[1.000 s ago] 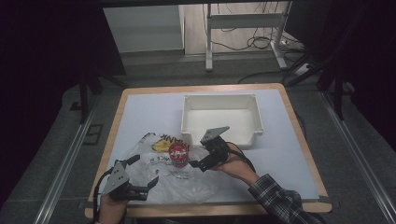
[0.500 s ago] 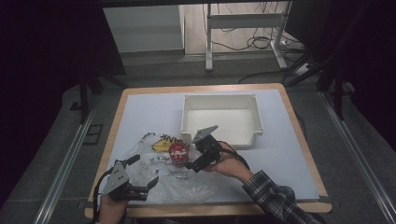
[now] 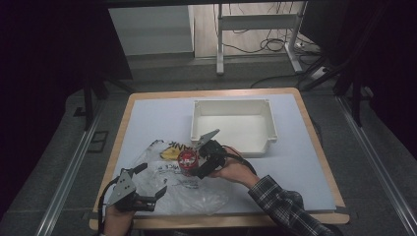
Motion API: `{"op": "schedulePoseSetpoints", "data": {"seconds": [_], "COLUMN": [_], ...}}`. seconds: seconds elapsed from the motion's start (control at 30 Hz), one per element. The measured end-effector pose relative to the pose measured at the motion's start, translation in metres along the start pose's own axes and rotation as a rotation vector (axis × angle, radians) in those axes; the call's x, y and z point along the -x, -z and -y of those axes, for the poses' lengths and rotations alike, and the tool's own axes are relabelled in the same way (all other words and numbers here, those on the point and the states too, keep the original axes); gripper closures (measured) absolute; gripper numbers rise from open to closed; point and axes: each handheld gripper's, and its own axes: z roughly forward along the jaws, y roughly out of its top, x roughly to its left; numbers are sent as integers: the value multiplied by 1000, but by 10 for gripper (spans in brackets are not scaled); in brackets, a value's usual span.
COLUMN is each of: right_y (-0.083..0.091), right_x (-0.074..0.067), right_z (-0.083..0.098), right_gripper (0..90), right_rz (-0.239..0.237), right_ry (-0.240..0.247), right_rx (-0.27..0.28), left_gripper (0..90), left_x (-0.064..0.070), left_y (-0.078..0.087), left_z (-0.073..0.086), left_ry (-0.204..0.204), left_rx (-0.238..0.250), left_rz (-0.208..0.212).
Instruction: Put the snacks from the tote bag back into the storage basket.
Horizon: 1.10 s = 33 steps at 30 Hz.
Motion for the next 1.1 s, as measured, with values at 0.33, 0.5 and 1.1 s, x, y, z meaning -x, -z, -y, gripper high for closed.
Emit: {"op": "schedulePoseSetpoints", "data": {"seconds": [0.33,0.5,1.1], "right_y": [-7,-12,-26], "right_x": [1,0,-4], "right_z": [-10,-16,-30], "right_gripper": [125,148,158], "right_rz": [-14,-21,-19], "right_ry": [11,55,96], "right_rx": [-54,-81,-140], "left_gripper": [25,25,26], "left_x": [0,0,0], "left_y": [0,0,0], "left_z": [0,0,0], "left_ry": [-3,-4,-3], "left_rx": [1,1,1], "left_rz": [1,2,7]}}
